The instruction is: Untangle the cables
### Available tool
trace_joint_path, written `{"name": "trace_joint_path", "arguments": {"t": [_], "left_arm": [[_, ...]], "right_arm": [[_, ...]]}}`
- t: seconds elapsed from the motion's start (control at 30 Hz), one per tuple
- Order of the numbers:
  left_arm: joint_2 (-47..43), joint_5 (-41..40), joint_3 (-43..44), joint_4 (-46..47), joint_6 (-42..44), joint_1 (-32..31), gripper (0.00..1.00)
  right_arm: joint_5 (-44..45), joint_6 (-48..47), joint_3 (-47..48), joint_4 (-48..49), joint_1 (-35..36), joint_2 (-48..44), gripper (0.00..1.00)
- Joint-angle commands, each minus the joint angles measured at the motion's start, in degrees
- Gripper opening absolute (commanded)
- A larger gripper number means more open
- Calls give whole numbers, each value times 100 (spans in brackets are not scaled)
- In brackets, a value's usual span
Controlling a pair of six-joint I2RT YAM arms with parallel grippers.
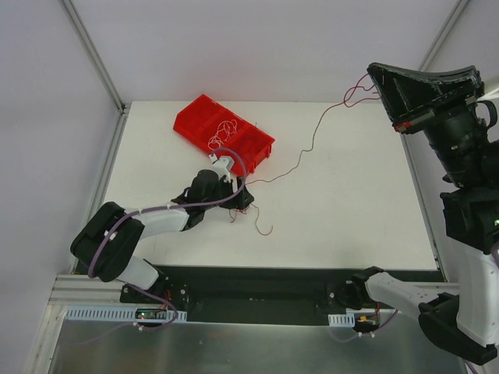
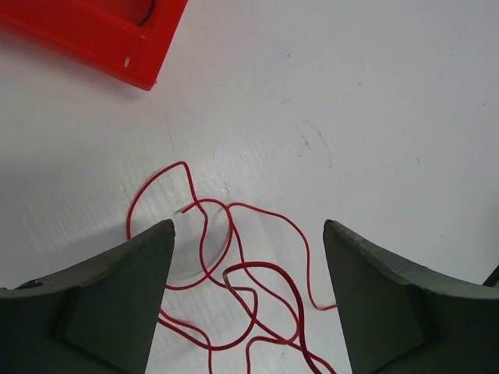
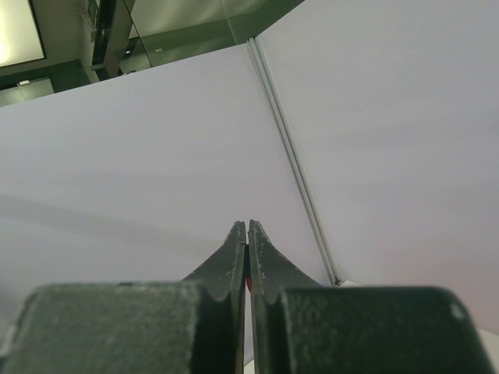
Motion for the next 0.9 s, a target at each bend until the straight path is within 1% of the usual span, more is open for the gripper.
{"name": "trace_joint_path", "arguments": {"t": [0.0,0.07,0.1,0.2,0.3,0.4,0.47,0.6,0.7,0.77,0.87], "left_arm": [[-272,-314,56,-173,242,175,74],[-272,-402,-6,-357,119,412,68],[-264,-489,-14,-497,32,518,67],[-342,-551,-119,-727,-206,861,69],[-430,-823,-138,-1112,-338,1046,70],[-501,-938,-120,-1307,-374,1143,76],[-571,-1158,-94,-1421,-391,1178,80],[-650,-1343,-32,-1615,-409,1266,84],[-659,-1316,12,-1694,-453,1389,82],[-685,-1474,29,-1843,-558,1476,81],[-729,-1589,21,-2080,-751,1766,81]], "right_arm": [[284,-307,149,229,28,57,0],[355,-465,404,141,28,101,0],[398,-535,571,71,19,136,0],[600,-817,1046,-184,28,189,0],[820,-1054,1222,-185,19,84,0],[943,-1204,1267,-132,28,-30,0],[944,-1239,1249,-123,28,-83,0],[1084,-1423,1196,-167,28,-171,0],[1260,-1643,1153,-193,28,-268,0],[1339,-1818,1126,-237,19,-329,0],[1611,-2222,1231,-360,19,-400,0]]}}
